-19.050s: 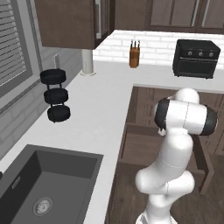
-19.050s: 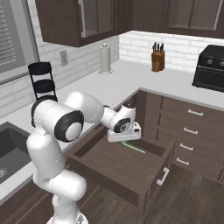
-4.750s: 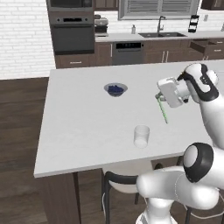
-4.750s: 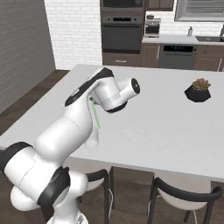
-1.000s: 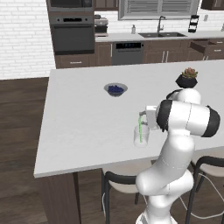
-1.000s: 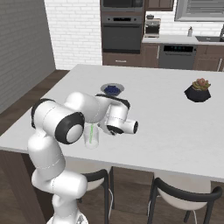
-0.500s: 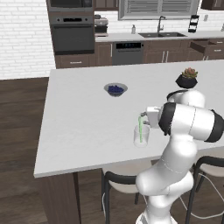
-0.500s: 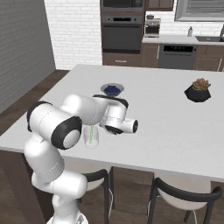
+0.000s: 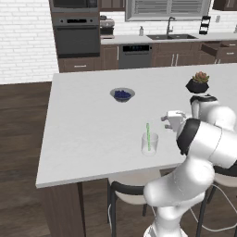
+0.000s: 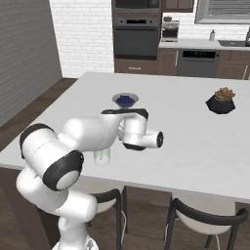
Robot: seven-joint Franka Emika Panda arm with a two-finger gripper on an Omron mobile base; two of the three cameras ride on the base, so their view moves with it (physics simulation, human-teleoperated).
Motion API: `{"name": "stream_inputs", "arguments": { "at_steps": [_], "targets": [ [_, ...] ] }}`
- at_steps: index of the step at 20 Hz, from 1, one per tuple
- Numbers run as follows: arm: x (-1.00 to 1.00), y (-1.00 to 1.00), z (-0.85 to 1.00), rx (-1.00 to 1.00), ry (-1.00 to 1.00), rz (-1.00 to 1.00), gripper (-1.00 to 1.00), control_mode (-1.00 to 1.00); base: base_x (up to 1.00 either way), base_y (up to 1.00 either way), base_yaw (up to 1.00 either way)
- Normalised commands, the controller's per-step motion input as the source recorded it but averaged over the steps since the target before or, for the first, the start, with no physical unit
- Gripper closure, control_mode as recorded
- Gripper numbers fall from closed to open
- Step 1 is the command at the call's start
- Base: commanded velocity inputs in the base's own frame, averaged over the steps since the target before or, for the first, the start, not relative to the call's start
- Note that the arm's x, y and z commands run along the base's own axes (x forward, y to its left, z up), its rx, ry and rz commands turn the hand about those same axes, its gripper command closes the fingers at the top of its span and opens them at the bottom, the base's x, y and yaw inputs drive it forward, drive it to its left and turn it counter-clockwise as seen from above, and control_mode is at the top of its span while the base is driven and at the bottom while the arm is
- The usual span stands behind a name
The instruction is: Take a straw from the drawer in front and place it inside the glass cup on the dining counter.
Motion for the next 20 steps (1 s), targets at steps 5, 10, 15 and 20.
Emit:
{"name": "stream_inputs", "arguments": {
  "at_steps": [5, 10, 15, 20],
  "targets": [
    [-0.93, -0.04, 0.65, -0.31, -0.19, -0.06, -1.00, -1.00, 0.00, 0.00, 0.00],
    [-0.82, 0.00, 0.48, -0.41, -0.13, -0.07, -1.00, -1.00, 0.00, 0.00, 0.00],
    [-0.32, 0.00, 0.13, -0.41, 0.04, -0.16, -1.00, -1.00, 0.00, 0.00, 0.00],
    [-0.11, -0.09, 0.00, -0.31, 0.17, -0.17, -1.00, -1.00, 0.00, 0.00, 0.00]
  ]
}}
